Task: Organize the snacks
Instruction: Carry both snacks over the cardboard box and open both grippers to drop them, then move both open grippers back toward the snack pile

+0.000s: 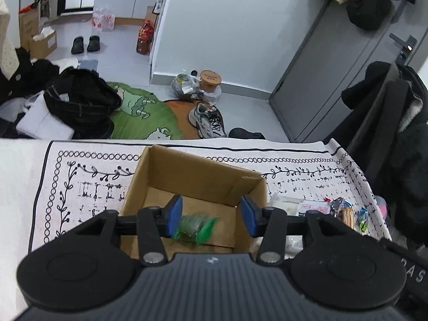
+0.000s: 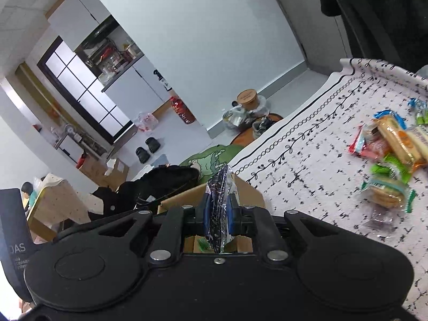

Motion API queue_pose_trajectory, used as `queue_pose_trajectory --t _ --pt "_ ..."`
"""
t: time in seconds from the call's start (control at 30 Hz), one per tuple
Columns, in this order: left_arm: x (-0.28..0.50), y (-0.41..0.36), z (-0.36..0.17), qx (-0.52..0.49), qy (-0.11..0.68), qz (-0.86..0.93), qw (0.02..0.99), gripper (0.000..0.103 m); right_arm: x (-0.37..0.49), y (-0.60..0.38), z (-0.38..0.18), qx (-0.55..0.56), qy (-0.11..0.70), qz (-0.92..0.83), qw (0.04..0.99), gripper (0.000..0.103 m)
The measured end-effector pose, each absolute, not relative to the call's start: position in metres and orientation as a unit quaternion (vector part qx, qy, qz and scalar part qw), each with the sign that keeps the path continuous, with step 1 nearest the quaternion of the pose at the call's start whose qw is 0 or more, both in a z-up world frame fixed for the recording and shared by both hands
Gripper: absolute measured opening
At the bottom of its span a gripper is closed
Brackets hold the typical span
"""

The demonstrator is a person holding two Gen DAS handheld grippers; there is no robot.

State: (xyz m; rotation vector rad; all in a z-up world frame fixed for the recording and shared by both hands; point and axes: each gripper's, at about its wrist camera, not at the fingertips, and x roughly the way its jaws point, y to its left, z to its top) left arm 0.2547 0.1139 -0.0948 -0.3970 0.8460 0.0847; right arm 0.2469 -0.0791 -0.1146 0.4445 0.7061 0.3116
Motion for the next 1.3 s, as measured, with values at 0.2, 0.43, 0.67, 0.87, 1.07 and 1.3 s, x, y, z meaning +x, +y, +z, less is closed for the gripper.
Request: queue_pose_trajectory --t 0.2,0.43,0.67,0.87,1.07,1.3 --pt "0.245 0.127 -0.095 -0.199 0.415 0.061 0.886 0.056 0.249 -0.075 -0.113 0.233 0.329 0.173 0.899 0.014" --pt "0.228 0.137 -0.085 -0.202 0.417 0.081 0.882 0.067 0.239 -0.072 -0.107 0.225 0.319 0.194 0.9 0.051" --pt "0.212 0.127 -0.078 -0.192 0.432 0.085 0.877 0.071 0.226 -0.087 -0.108 0.213 0.339 0.162 0.902 0.055" --pt "0.198 0.116 -0.068 -0.173 0.426 0.09 0.884 0.079 0.218 -0.108 -0.1 0.204 0.348 0.136 0.905 0.061" --pt "0.189 0.101 -0.057 -0.159 0.419 0.093 0.889 0.091 0.209 -0.132 -0.086 0.177 0.36 0.106 0.91 0.078" --pt "0.182 0.083 -0.051 -0.157 0.411 0.096 0.893 0.103 0.195 -0.154 -0.067 0.145 0.355 0.109 0.917 0.095"
